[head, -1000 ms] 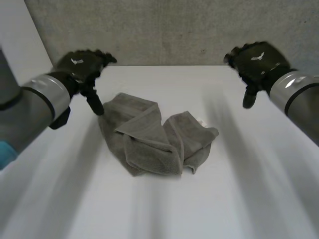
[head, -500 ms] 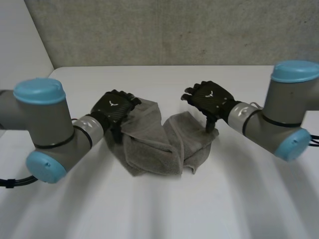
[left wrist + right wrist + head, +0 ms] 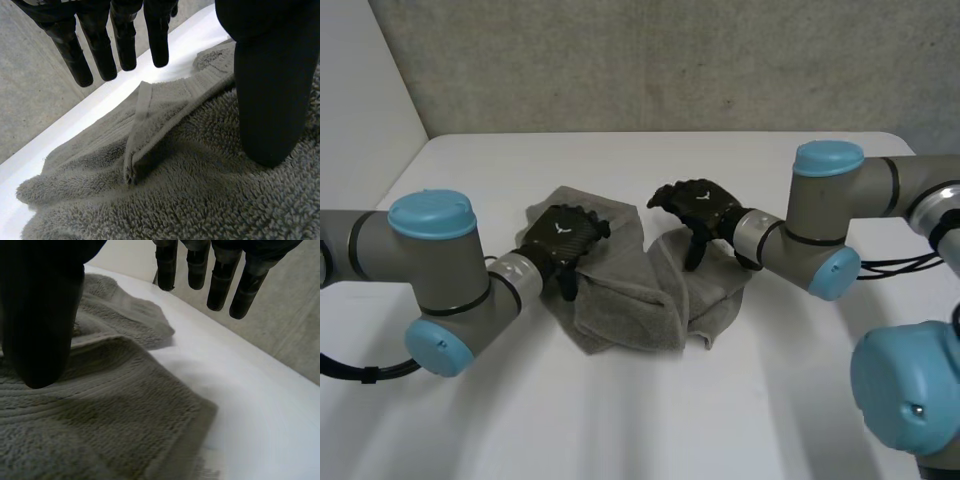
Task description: Fold the laundry
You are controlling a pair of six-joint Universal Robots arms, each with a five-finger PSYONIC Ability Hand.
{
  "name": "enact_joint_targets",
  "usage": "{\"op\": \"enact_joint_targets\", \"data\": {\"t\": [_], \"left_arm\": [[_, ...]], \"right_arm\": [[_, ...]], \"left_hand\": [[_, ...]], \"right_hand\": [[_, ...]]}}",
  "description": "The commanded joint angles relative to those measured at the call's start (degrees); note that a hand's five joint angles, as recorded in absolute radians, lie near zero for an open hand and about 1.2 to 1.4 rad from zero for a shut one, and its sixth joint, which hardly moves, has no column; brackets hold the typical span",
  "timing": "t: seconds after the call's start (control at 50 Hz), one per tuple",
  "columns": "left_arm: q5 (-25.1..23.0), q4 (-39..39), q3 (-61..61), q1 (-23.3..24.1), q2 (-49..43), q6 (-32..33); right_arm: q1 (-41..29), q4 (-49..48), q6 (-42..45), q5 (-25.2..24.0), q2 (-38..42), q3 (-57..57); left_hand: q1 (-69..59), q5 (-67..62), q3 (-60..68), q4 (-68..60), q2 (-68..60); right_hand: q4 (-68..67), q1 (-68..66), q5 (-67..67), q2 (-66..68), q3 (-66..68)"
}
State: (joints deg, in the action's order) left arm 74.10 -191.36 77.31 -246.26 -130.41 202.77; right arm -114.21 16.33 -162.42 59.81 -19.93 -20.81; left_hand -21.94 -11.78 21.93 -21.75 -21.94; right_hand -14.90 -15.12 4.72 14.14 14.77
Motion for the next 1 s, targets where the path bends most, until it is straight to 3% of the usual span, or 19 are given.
{"op": "enact_joint_targets", "data": {"t": [0.02,0.18,0.34,0.38,0.56,0.66,0.7,0.78,0.9,0.98,1.0], "left_arm": [[0.17,-0.33,-0.67,-0.01,-1.51,0.09],[0.17,-0.42,-0.76,-0.01,-1.86,0.17],[0.61,-0.42,-0.85,-0.09,-0.99,0.17],[0.87,-0.5,-0.85,-0.18,-0.37,0.17],[4.82,-2.17,-0.06,-1.23,6.38,0.09],[7.37,-4.1,0.38,-2.64,10.87,-1.05],[7.9,-4.8,0.73,-2.64,12.27,-1.58],[8.69,-5.08,3.27,-2.64,16.93,-5.09],[8.34,-4.02,10.23,-2.47,21.96,-5.45],[7.64,-2.7,22.49,-2.55,29.22,-4.84],[7.64,-2.7,22.53,-2.55,29.25,-4.84]], "right_arm": [[-0.93,1.08,-0.09,0.22,2.17,2.71],[-1.89,1.43,-0.01,-0.22,2.97,2.53],[-2.16,2.04,-0.01,-0.4,2.17,2.8],[-2.16,1.96,-0.09,0.48,0.78,2.88],[-0.84,1.87,-1.41,2.15,-5.3,1.92],[2.94,1.51,-5.02,6.99,-9.95,0.51],[4.52,0.38,-7.2,9.44,-14.24,-2.11],[5.58,-1.83,-7.57,9.36,-20.06,-7.75],[5.93,-3.58,-4.15,9.18,-28.4,-20.81],[5.58,-3.06,0.61,9.18,-30.26,-26.56],[5.49,-2.97,3.74,9.18,-31.04,-29.43]], "left_hand": [[-10.12,-10.28,10.13,-10.3,-10.12],[-25.75,-25.91,25.76,-25.93,-25.75],[-48.27,-48.43,48.28,-48.46,-48.27],[-52.49,-52.65,52.5,-52.68,-52.49],[-54.21,-54.38,54.22,-54.4,-54.22],[-53.21,-53.37,53.22,-53.39,-53.21],[-53.2,-53.37,53.21,-53.39,-53.21],[-52.7,-52.86,52.71,-52.89,-52.71],[-51.69,-51.85,51.7,-51.88,-51.69],[-51.02,-51.18,51.03,-51.21,-51.02],[-51.02,-51.18,51.03,-51.2,-51.02]], "right_hand": [[-6.46,-6.23,6.63,7.21,6.59],[-23.78,-23.55,23.96,24.54,23.91],[-52.04,-51.81,52.22,52.8,52.17],[-65.03,-64.8,65.21,65.79,65.16],[-65.1,-64.88,65.28,65.86,65.23],[-65.1,-64.88,65.28,65.86,65.23],[-65.1,-64.88,65.28,65.86,65.23],[-65.1,-64.88,65.28,65.86,65.23],[-65.1,-64.88,65.28,65.86,65.23],[-65.1,-64.88,65.28,65.86,65.23],[-54.01,-53.78,54.18,54.76,54.13]]}}
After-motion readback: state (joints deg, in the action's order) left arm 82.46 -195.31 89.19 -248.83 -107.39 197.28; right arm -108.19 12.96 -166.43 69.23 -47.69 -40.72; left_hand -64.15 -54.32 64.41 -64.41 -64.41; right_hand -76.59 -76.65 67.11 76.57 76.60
